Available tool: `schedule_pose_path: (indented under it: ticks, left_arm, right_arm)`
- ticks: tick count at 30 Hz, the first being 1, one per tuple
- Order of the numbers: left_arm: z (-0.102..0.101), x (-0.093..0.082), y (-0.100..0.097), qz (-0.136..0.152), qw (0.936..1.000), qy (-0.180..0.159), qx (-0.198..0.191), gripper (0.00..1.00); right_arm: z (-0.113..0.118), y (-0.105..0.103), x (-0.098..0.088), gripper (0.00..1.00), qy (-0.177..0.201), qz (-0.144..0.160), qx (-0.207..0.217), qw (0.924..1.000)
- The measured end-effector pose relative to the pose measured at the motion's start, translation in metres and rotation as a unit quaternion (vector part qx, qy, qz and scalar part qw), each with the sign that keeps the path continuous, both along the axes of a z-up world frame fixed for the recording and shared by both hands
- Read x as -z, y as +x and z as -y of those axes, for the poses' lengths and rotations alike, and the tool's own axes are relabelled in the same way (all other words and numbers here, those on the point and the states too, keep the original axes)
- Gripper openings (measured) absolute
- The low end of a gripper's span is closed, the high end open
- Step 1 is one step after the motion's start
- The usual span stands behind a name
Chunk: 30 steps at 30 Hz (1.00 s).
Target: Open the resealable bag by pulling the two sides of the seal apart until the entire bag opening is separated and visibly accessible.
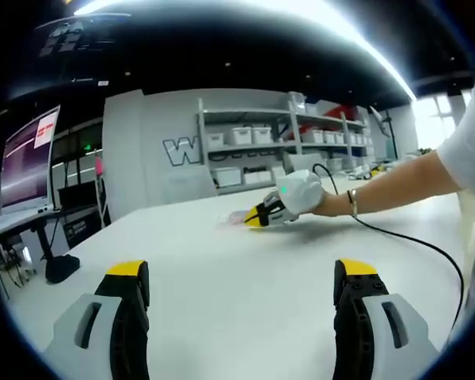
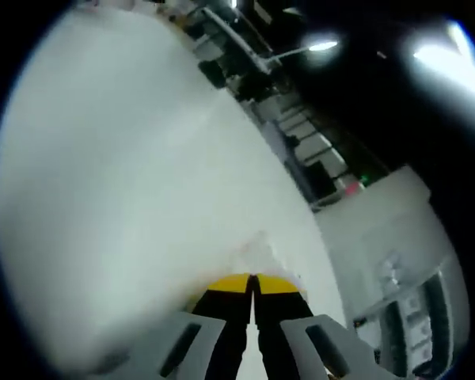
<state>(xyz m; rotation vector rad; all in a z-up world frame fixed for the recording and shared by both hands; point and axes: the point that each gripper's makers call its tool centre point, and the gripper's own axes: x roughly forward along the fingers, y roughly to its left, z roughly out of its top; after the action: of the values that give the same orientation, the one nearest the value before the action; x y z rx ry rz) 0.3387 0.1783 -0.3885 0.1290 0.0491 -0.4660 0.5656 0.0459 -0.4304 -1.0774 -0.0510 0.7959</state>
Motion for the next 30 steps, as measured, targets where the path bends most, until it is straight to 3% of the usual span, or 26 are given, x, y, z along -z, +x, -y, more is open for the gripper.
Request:
schedule_pose_path:
  ticks: [3,6,8,11,14,16,18,30]
  left_arm:
    - [0.001,0.0,0.0,0.0,1.0,0.001,0.0,0.96]
    - [0.003,0.0,0.0,0.001,1.0,0.001,0.002,0.96]
    - [0.005,-0.001,-0.001,0.001,1.0,0.001,0.004,0.96]
    - [0.006,-0.002,-0.002,0.003,1.0,0.003,0.005,0.96]
    - [0.006,-0.005,-0.002,0.005,1.0,0.002,0.004,0.96]
    - [0.005,-0.005,-0.002,0.006,1.0,0.002,0.003,0.96]
    - [0.005,-0.005,-0.002,0.005,1.0,0.003,0.004,0.96]
    - [-0.002,-0.002,0.0,0.003,1.0,0.0,-0.002,0.96]
  right_arm:
    - [0.003,0.0,-0.019,0.0,0.058,-0.012,0.012,0.9982]
    - [0.01,0.002,-0.041,0.0,0.134,-0.034,0.032,0.9899]
    - [0.016,0.004,-0.049,0.0,0.148,-0.033,0.039,0.9877]
    - [0.018,0.001,-0.05,0.0,0.08,0.008,0.029,0.9963]
    - [0.016,-0.005,-0.036,0.0,0.033,0.015,0.018,0.9992]
    - [0.014,-0.008,-0.025,0.06,0.005,0.016,0.012,0.9998]
    - [0.013,-0.009,-0.017,0.1,-0.008,0.015,0.011,0.9998]
    - [0.009,0.005,0.004,0.14,-0.097,0.024,-0.018,0.9948]
